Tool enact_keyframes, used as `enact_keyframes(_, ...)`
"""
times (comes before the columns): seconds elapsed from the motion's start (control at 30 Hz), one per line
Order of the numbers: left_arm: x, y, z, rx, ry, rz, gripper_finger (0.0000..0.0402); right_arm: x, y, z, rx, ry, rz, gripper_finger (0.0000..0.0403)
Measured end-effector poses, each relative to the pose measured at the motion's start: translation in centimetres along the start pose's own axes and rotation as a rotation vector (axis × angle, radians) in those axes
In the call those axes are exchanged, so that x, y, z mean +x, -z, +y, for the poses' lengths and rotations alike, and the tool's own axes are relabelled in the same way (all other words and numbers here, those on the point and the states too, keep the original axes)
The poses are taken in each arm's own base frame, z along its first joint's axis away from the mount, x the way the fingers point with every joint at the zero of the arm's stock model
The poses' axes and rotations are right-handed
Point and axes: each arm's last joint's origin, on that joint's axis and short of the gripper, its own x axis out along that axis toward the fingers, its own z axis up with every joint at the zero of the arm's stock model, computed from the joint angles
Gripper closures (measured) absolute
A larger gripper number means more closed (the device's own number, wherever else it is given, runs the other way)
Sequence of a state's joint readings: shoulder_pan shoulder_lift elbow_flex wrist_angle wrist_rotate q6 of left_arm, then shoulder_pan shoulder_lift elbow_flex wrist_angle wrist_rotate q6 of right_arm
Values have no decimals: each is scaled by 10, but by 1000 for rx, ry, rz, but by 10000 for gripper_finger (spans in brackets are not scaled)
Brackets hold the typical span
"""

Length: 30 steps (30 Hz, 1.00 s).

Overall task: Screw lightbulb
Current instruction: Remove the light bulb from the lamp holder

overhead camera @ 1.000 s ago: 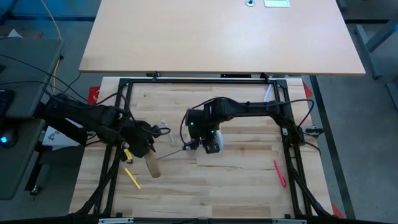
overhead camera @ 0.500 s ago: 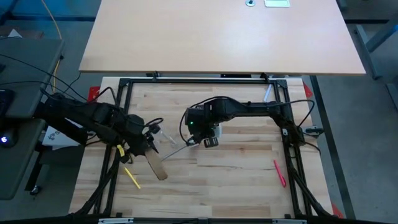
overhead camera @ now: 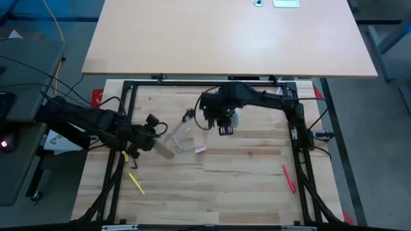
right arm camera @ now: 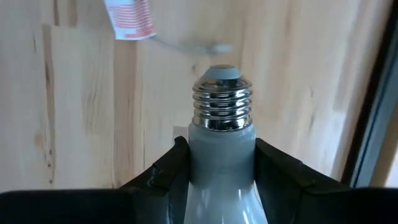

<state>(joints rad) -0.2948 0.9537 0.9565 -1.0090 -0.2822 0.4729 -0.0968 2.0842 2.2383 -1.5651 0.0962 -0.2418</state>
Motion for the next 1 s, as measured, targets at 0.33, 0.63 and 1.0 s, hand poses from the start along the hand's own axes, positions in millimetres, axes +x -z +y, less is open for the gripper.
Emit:
enact_keyframes(0.33,42,12,3,-127,-848,164,296,-55,48,-38,398,28,-214,261)
enact_keyframes(0.63,111,45,-4,-66,-839,287,296,-40,95,-31,820,124,-648,261)
enact_keyframes(1.0,160,95,-9,-48,-819,202,296,55,123,-2,988,64,-812,261)
